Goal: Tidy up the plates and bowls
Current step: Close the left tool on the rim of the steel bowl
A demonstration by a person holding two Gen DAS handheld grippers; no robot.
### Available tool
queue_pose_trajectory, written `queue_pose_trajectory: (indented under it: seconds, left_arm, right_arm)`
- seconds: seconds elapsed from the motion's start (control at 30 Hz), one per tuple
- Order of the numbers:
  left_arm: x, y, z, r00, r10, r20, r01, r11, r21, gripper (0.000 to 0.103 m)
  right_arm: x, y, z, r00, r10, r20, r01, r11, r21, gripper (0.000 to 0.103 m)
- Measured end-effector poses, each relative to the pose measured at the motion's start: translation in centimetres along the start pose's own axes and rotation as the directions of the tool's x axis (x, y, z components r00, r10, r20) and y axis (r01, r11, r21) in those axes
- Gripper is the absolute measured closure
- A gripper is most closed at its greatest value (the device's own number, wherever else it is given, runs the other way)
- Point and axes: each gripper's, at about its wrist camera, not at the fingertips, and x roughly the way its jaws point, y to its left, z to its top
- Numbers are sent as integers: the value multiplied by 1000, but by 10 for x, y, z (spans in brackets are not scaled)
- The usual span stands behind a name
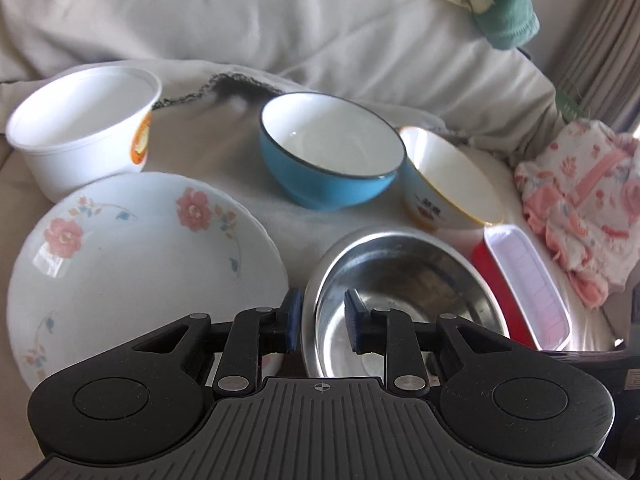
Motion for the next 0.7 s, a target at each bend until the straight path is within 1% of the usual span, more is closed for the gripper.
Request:
queue_pose_trajectory:
  seconds: [0.03, 0.2, 0.3, 0.37, 0.43, 0.53, 0.57, 0.6, 0.63, 0.67, 0.7]
  left_arm:
    - [1, -1, -1, 1000, 8, -6, -8, 1000, 6, 77]
    - [4, -7, -5, 998, 40, -42, -39, 999, 35, 79]
    - [4, -11, -9, 997, 59, -50, -55, 996, 64, 80]
    - [2, -12, -10, 997, 62, -51, -58, 996, 62, 80]
    - [1, -11, -11, 997, 61, -55, -58, 997, 49, 80]
    - [0, -12, -12, 997, 61, -56, -58, 997, 41, 81]
    - [-1, -12, -13, 996, 62, -57, -60, 997, 42, 81]
    - [-2, -13, -14, 996, 66, -60, -63, 997, 44, 82]
    - [-2, -13, -15, 996, 69, -64, -66, 997, 44, 82]
    - [-4, -14, -16, 995, 70, -68, -67, 997, 44, 82]
    - [-4, -14, -16, 995, 70, -70, -67, 997, 43, 82]
  right_arm:
    - [3, -2, -1, 1000, -2, -15, 2, 1000, 4, 3]
    - [6, -1, -7, 1000, 1, 3, -1, 1000, 5, 0]
    - [7, 6, -13, 999, -31, 29, 31, 999, -30, 0]
    - [7, 9, -17, 998, -42, 43, 44, 998, -55, 0]
    - [8, 10, -18, 998, -44, 38, 46, 997, -69, 0]
    - [6, 7, -14, 999, -25, 25, 27, 997, -76, 0]
    - [5, 7, -14, 999, -21, 37, 23, 997, -80, 0]
    - [3, 9, -16, 997, -22, 70, 29, 996, -90, 2]
    - [1, 11, -18, 994, -42, 106, 54, 992, -110, 9]
    - [-1, 16, -21, 981, -98, 167, 123, 982, -145, 11]
    - [-5, 21, -23, 964, -149, 222, 189, 967, -172, 14]
